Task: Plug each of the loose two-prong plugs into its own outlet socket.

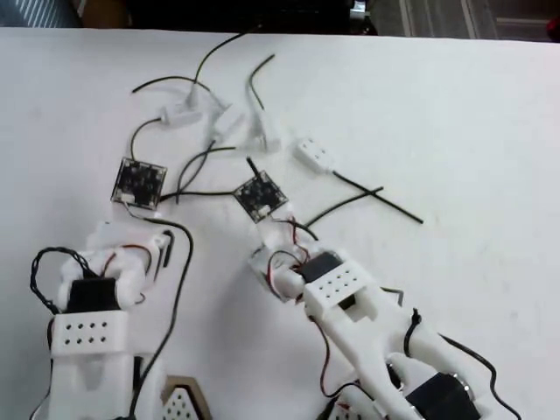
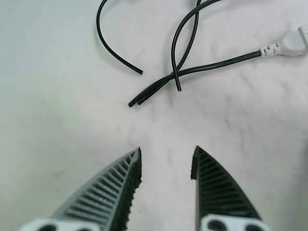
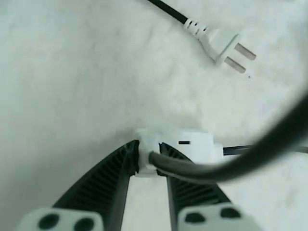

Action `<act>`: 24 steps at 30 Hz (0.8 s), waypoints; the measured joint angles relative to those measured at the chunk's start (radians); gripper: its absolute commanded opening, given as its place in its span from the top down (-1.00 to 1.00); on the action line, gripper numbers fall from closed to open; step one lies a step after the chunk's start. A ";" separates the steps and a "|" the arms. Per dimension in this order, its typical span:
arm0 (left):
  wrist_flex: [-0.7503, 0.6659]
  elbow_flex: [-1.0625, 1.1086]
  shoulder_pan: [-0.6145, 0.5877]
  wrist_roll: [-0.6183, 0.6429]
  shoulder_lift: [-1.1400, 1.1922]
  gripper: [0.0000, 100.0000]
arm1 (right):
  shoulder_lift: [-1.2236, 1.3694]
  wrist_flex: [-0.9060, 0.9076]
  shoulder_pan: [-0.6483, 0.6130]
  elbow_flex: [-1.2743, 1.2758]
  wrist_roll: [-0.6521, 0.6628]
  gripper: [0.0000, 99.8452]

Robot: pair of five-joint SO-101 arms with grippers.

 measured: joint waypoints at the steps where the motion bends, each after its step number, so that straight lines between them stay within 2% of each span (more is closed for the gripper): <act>1: 0.000 0.000 0.000 0.000 0.000 0.64 | 0.002 0.003 0.000 -0.002 0.000 0.90; 6: 0.000 0.000 0.000 0.000 0.000 0.64 | -0.031 0.115 0.000 -0.046 0.002 0.49; 9: -0.003 0.017 0.000 0.000 0.000 0.64 | -0.086 0.250 0.002 -0.112 0.003 0.34; 15: -0.038 0.037 0.000 0.000 0.000 0.64 | -0.146 0.528 0.002 -0.259 0.138 0.31; 19: -0.040 0.037 0.000 0.000 0.000 0.64 | -0.146 0.600 0.021 -0.273 0.272 0.31; 24: -0.041 0.037 0.000 0.000 0.000 0.64 | -0.146 0.624 0.130 -0.273 0.489 0.31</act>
